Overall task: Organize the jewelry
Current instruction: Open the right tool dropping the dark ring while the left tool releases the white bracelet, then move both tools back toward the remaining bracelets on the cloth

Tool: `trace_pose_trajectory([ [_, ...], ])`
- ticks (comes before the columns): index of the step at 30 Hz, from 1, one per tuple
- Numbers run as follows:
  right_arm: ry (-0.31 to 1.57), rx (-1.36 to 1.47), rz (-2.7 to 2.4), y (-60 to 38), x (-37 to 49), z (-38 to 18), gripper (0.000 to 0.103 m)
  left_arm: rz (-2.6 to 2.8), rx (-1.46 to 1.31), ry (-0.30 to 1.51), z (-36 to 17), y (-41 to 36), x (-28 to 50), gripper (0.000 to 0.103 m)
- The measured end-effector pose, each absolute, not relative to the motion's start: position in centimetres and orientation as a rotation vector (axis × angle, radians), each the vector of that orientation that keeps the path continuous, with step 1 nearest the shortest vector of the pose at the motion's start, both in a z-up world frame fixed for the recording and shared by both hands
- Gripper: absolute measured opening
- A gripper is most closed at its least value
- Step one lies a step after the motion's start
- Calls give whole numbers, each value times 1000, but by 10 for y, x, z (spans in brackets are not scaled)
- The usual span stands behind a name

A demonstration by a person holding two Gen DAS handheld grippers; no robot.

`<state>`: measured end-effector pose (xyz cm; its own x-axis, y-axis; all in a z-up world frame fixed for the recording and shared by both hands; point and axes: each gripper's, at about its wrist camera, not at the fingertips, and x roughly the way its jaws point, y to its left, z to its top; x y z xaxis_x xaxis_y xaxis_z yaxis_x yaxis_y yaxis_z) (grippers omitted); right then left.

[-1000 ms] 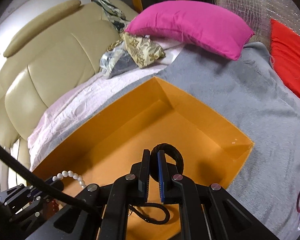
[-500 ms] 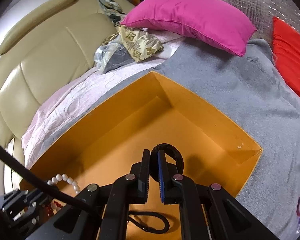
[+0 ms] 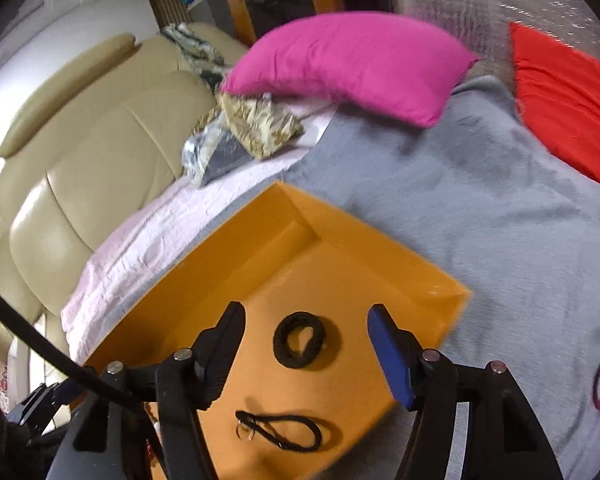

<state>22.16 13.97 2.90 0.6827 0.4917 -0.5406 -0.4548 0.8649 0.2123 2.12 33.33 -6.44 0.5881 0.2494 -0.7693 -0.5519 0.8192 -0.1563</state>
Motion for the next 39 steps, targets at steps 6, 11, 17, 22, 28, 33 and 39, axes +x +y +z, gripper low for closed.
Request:
trace_pose_trajectory([
  [6,549,113,488,69,174,28,71,472,-386,781,-49,311,5,66],
  [11,520,151,422,2,126,7,72,412,-343,784,-41,273,4,66],
  [17,530,228,318,-84,75,-36,73,309,-251,817,-40,207,8,66],
  [22,538,300,234,-140,44,-68,73,224,-178,872,-48,155,16,66],
  [28,542,348,149,-196,29,-90,73,157,-114,902,-54,111,19,66],
  [33,554,354,81,-232,55,-93,73,139,-92,922,-62,98,23,66],
  [39,602,308,45,-255,106,-94,63,144,-88,943,-73,97,30,66],
])
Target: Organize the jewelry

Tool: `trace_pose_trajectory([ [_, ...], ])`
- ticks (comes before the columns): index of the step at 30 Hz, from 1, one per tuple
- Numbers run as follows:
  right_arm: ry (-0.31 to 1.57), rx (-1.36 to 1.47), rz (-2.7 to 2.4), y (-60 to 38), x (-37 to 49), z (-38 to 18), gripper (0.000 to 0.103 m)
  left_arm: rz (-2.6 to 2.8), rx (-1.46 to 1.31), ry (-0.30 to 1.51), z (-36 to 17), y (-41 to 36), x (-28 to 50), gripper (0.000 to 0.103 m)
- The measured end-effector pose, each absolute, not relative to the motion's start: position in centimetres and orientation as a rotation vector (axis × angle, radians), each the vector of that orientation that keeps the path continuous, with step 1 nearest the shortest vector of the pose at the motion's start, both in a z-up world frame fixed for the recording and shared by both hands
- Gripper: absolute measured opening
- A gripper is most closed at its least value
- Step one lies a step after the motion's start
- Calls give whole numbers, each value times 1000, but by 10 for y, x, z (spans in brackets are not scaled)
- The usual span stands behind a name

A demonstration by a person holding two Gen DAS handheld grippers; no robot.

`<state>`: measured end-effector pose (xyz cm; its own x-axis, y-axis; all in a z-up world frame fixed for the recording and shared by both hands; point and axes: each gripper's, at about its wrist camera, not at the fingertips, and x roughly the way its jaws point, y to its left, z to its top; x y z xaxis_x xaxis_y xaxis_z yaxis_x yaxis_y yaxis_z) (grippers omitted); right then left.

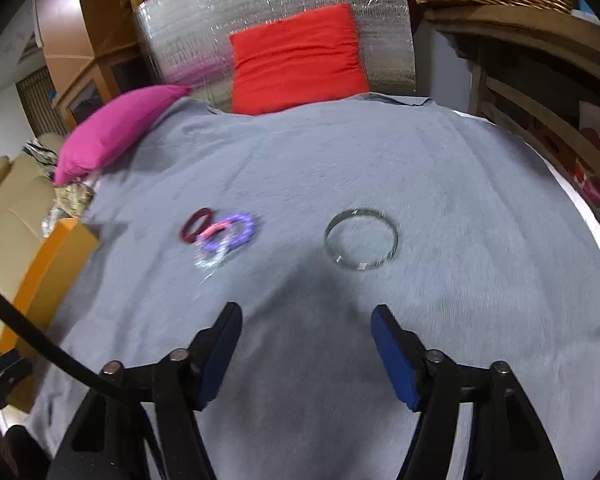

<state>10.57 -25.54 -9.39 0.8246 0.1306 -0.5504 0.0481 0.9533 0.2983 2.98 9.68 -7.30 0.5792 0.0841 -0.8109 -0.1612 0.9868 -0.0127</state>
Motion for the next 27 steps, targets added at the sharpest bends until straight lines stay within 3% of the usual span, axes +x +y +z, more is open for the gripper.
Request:
trace_pose_trajectory([
  [3,625,280,25,-258,131,-92,60,145,-93,953,-79,97,36,66],
  [7,665,219,22,-251,160,-91,41,137,-76,957,-81,93,47,66],
  [9,694,192,12,-248,173,-93,38,127,-65,955,-80,87,54,66],
  [11,736,189,20,-249,182,-101,28,113,-54,951,-79,82,59,66],
  [13,743,186,19,-251,184,-105,7,98,-32,945,-78,72,66,66],
  [14,743,188,26,-253,181,-105,4,87,-26,943,-77,68,70,66],
  [27,693,263,9,-262,114,-127,2,-128,-32,953,-71,-25,161,66],
])
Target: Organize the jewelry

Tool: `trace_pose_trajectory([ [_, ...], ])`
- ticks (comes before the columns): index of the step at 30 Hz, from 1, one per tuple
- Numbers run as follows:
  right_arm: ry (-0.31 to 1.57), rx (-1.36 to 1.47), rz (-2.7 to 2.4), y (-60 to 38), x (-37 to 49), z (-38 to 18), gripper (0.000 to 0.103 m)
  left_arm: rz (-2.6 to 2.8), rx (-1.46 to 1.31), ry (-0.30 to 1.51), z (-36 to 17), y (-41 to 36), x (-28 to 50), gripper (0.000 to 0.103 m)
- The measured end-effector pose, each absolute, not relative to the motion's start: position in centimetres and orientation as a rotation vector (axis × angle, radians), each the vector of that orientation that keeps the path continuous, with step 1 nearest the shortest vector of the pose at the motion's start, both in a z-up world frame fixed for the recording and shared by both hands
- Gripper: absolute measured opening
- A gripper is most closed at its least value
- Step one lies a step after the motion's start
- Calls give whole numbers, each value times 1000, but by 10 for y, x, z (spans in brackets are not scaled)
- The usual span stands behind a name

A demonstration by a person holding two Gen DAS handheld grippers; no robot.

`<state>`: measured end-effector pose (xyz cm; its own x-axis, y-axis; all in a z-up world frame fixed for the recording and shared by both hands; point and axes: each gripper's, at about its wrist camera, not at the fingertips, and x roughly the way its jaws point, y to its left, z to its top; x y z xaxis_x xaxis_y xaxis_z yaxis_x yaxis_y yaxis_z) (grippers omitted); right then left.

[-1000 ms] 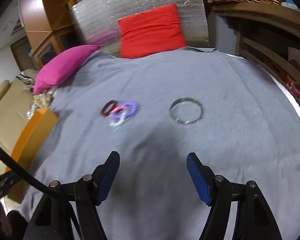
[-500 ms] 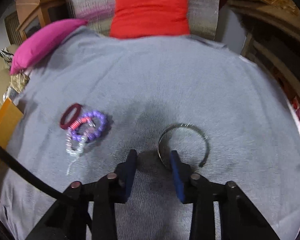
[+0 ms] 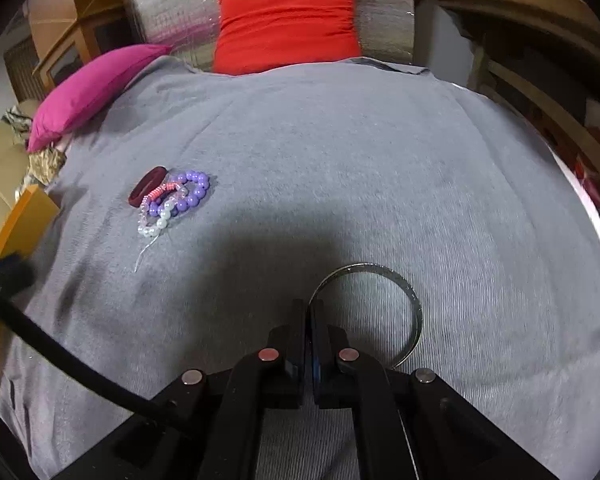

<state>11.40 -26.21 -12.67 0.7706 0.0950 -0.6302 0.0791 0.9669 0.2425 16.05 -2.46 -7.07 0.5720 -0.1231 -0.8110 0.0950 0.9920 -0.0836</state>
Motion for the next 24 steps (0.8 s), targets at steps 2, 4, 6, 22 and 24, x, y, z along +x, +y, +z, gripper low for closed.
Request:
trace_pose_trajectory([
  [2,687,270,12,-263,114,-128,2,-137,-22,956,-75,-38,176,66],
  [4,684,267,14,-264,114,-127,2,-138,-1,961,-82,-48,189,66],
  [6,684,273,22,-266,116,-128,2,-134,10,974,-87,-56,197,66],
  [22,672,318,63,-273,113,-129,2,-121,8,1009,-108,-68,222,32],
  [24,672,320,65,-274,114,-129,2,-118,23,1008,-109,-69,222,30],
])
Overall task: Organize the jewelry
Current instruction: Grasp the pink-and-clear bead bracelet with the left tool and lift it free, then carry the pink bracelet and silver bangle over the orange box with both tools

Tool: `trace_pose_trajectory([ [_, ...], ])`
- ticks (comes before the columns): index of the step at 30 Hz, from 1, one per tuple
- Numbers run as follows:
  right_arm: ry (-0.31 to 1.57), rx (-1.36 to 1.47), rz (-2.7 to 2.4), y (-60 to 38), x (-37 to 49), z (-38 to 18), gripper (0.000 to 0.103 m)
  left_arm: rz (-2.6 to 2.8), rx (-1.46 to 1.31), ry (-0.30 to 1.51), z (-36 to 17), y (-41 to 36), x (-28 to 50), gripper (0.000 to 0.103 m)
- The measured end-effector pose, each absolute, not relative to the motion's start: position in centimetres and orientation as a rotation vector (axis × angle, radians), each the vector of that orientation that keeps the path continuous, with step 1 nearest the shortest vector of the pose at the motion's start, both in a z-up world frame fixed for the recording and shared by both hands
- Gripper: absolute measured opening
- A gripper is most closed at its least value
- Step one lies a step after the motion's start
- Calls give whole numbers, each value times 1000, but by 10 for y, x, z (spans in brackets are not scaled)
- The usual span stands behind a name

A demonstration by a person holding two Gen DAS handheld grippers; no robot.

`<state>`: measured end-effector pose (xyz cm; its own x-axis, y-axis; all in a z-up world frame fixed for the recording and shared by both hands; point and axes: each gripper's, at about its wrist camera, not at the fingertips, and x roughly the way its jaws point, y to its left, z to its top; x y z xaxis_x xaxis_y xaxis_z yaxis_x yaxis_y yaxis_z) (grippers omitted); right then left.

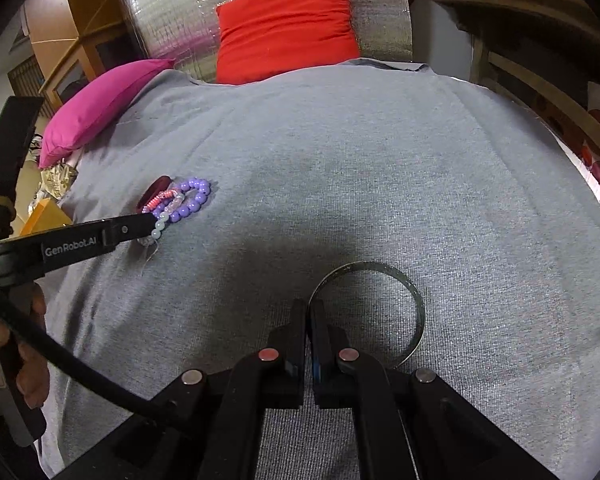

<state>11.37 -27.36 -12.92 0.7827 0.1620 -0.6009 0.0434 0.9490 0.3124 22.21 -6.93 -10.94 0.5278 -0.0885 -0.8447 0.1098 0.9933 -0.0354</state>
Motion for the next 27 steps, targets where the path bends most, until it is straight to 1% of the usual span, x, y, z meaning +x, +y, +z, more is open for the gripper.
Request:
trace_pose_trajectory([
  [1,672,322,67,-274,114,-129,2,-114,27,1003,-109,-69,222,25],
  [2,672,323,68,-274,115,-129,2,-108,29,1003,-110,-69,222,10],
  [3,672,323,67,-274,115,-129,2,-106,26,1008,-111,-68,223,7],
  [10,647,336,61,-276,112,-124,2,-138,-1,985,-102,-56,204,7],
  [16,625,333,57,-275,108,-119,2,-142,-2,958,-92,-35,161,7],
  [22,598,304,68,-265,96,-110,2,-126,-48,964,-94,-3,117,7],
  [27,611,281,83,-246,82,-110,2,-99,-82,956,-91,23,88,7],
])
